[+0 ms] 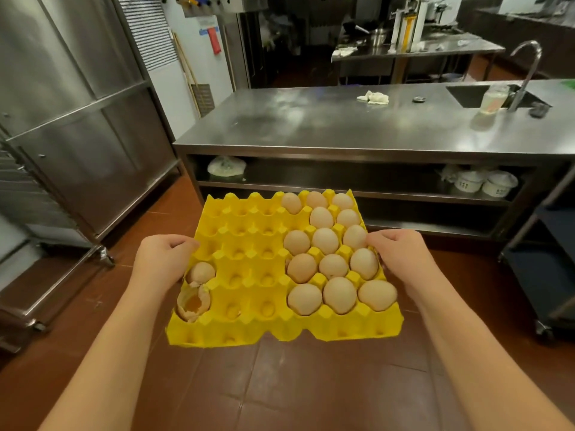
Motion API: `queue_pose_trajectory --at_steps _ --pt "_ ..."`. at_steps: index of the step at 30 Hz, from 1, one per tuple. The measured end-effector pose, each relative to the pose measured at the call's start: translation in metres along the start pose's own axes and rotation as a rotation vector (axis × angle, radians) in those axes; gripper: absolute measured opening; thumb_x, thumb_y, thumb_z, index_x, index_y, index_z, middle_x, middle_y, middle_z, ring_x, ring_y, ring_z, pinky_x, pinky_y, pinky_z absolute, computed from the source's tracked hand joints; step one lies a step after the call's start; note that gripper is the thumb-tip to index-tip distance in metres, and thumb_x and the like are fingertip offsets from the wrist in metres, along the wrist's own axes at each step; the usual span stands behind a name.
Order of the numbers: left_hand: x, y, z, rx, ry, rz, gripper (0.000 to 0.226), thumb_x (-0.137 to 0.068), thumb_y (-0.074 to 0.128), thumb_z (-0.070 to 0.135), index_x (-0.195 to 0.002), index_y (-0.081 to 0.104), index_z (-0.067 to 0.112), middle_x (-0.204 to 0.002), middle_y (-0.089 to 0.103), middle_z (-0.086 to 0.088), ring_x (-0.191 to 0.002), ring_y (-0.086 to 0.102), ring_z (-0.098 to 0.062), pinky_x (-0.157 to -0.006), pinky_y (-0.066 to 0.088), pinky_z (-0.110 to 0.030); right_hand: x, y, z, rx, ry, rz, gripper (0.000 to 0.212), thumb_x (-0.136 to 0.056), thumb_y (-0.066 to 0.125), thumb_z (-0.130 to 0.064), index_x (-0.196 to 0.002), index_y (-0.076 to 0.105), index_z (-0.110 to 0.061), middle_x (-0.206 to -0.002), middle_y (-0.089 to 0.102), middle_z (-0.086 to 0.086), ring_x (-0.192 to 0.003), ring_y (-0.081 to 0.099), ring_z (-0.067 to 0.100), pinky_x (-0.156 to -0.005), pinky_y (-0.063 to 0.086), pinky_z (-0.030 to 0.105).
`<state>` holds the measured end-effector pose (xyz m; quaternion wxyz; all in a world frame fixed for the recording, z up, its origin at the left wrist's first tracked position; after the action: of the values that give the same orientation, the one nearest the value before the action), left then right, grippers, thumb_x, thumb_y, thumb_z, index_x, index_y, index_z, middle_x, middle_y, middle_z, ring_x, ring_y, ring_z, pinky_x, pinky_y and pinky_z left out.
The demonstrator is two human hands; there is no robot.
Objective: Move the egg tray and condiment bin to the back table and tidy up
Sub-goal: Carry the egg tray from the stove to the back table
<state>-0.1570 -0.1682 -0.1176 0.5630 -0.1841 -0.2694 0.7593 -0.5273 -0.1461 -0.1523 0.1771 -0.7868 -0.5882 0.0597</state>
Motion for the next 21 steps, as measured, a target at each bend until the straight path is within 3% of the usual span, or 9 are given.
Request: queue_pose_trajectory --at_steps 7,11,15,21 --pt "-0.079 0.032 0.021 0.029 -0.031 0.035 0.011 -0.092 0.064 0.023 -0.086 0.073 0.026 -0.073 0.063 0.003 -0.064 0.050 -0.009 -0.061 0.042 -0.023 -0.090 0.008 -0.024 -0.010 -0.002 -0.020 0.022 -0.091 0.063 -0.027 -0.073 0.075 -0.022 -0.054 0.064 -0.011 -0.065 0.060 0.010 -0.056 0.044 0.026" --pt "-0.136 0.046 0.031 0.015 -0.014 0.024 0.013 -0.092 0.065 0.022 -0.084 0.073 0.027 -0.077 0.064 -0.003 -0.065 0.051 -0.012 -0.064 0.046 -0.029 -0.147 0.027 -0.031 -0.005 0.014 -0.024 0.022 -0.091 0.063 -0.027 -0.074 0.075 -0.021 -0.053 0.064 -0.014 -0.064 0.060 0.009 -0.055 0.043 0.026" --pt "-0.197 0.054 0.042 0.014 0.003 0.017 0.014 -0.092 0.065 0.023 -0.083 0.074 0.029 -0.082 0.068 -0.004 -0.073 0.057 -0.020 -0.077 0.055 -0.045 -0.199 0.050 -0.041 0.001 0.024 -0.005 0.022 -0.091 0.063 -0.027 -0.072 0.074 -0.023 -0.049 0.060 -0.017 -0.061 0.057 0.008 -0.055 0.042 0.026" --pt "-0.296 0.075 0.064 0.010 0.033 -0.034 0.014 -0.094 0.062 0.022 -0.090 0.074 0.026 -0.088 0.066 0.004 -0.081 0.060 -0.014 -0.081 0.055 -0.043 -0.277 0.072 -0.060 0.005 0.029 0.052 0.026 -0.089 0.063 -0.027 -0.068 0.074 -0.016 -0.047 0.057 -0.010 -0.053 0.053 0.008 -0.051 0.042 0.027"
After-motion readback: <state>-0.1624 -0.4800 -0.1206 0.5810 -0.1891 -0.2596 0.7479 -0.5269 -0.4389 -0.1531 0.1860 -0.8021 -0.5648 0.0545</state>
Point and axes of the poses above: each hand's wrist, its own x-axis away from the middle knuckle, its own y-axis out of the palm, z = x × y, the point moved 2 cm from there along -x, towards the middle knuckle
